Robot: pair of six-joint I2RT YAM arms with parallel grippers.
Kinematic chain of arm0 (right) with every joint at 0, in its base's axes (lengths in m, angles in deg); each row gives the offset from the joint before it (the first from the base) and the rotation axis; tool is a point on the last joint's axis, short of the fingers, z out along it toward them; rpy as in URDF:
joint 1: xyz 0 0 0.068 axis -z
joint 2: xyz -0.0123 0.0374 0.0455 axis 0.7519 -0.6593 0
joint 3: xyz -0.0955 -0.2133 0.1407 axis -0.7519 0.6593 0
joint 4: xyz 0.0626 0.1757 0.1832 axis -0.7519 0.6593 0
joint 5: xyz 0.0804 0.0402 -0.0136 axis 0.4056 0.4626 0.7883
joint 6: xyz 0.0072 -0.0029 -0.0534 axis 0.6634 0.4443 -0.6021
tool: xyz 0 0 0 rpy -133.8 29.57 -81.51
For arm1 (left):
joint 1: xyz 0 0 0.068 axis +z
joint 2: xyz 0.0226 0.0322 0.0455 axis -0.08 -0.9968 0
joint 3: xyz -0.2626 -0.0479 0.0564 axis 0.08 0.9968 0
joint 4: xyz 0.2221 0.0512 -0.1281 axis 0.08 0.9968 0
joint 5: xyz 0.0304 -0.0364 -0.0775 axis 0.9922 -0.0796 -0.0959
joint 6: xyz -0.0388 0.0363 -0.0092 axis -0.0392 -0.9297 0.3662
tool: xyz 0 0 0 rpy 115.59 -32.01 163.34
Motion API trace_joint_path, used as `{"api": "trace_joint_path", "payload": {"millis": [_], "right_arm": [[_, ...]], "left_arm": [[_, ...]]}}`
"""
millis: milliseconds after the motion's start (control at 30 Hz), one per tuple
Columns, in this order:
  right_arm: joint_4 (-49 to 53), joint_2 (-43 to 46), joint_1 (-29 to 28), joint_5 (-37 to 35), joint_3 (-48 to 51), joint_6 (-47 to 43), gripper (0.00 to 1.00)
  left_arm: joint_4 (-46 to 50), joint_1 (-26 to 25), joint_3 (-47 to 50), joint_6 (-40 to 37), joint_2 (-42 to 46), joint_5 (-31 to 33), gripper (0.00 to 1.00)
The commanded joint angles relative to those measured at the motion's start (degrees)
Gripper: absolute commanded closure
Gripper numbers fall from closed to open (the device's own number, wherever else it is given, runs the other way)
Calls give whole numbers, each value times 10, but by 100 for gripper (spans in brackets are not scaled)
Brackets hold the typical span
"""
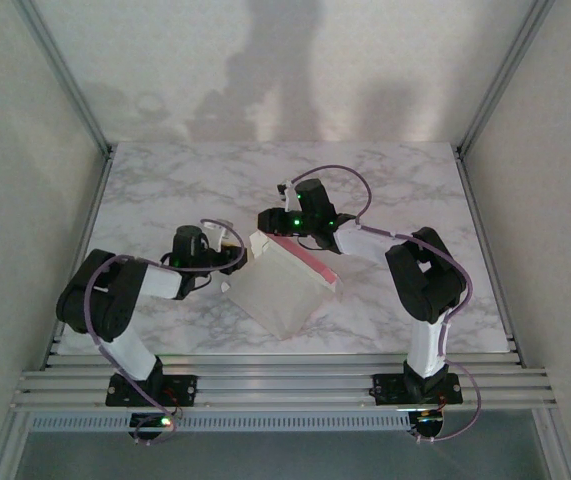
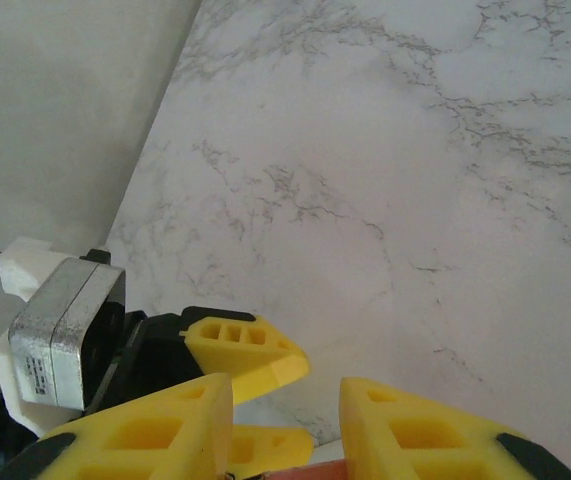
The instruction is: Fold the paper box
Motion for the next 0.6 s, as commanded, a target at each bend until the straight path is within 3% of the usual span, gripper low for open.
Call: {"api": "trace_joint_path", "payload": {"millis": [0, 567], "right_arm": [[27, 4, 2, 10, 10, 5, 67], [38, 0, 2, 13, 5, 5, 67]], "left_arm": [[-47, 4, -14, -23, -13, -50, 54], [-28, -17, -55, -33, -32, -119, 55]]}}
